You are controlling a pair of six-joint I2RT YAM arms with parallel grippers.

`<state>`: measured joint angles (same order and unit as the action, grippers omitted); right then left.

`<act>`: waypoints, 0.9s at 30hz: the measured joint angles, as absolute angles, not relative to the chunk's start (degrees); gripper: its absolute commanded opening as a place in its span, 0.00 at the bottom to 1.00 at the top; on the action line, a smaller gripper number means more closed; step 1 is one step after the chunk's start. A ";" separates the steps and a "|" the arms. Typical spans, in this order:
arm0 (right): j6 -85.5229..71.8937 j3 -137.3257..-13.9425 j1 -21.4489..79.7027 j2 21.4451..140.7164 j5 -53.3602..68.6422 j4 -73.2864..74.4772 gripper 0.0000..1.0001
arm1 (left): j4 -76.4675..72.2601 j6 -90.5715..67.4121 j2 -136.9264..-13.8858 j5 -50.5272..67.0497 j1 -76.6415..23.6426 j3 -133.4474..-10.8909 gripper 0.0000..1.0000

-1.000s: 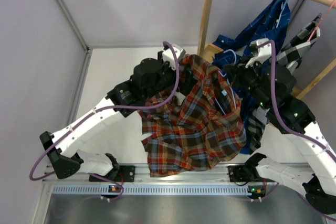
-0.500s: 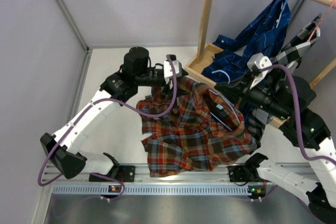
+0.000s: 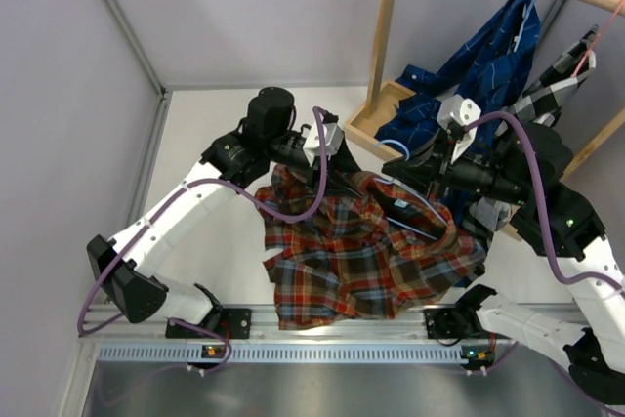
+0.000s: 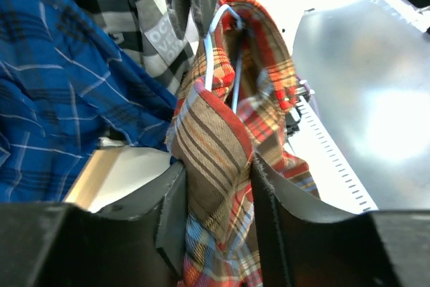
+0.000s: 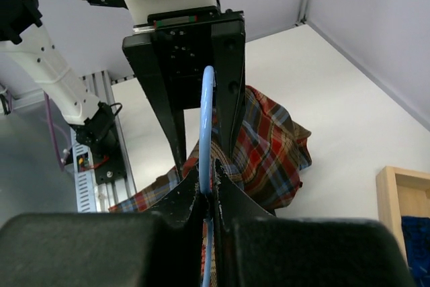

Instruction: Place the shirt on the hanger

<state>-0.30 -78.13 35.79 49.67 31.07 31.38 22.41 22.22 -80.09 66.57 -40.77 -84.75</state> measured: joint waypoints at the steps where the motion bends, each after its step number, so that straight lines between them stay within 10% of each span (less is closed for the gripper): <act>1: 0.01 -78.28 35.79 50.06 31.68 31.40 0.00 | 22.41 21.98 -80.34 66.65 -40.95 -84.75 0.43; 3: 0.51 -78.63 35.77 50.78 33.12 31.55 0.00 | 22.48 21.08 -80.66 66.67 -40.99 -84.75 0.37; 5: 0.78 -79.20 35.75 51.44 34.94 31.77 0.00 | 22.55 20.23 -80.79 66.85 -40.97 -84.75 0.00; 8: 1.30 -79.31 35.73 51.66 35.68 31.79 0.00 | 22.79 19.62 -81.01 67.51 -40.97 -84.75 0.00; 10: 1.45 -79.31 35.70 51.59 35.11 31.81 0.22 | 22.79 19.46 -81.06 67.57 -40.95 -84.75 0.00; 12: 0.99 -79.29 35.70 51.31 33.26 31.68 0.68 | 22.90 19.44 -81.06 67.42 -40.95 -84.73 0.00; 13: 0.78 -79.22 35.70 50.96 31.44 31.77 0.70 | 23.00 19.42 -81.06 67.26 -40.86 -84.73 0.00; 27: -16.14 -73.78 35.68 37.52 -9.87 47.77 0.50 | 21.98 7.27 -81.06 44.42 -39.86 -84.77 0.00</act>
<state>-16.14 -73.78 35.68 37.52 -9.87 47.77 21.98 7.27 -81.06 44.42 -39.86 -84.77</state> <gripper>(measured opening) 0.523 0.072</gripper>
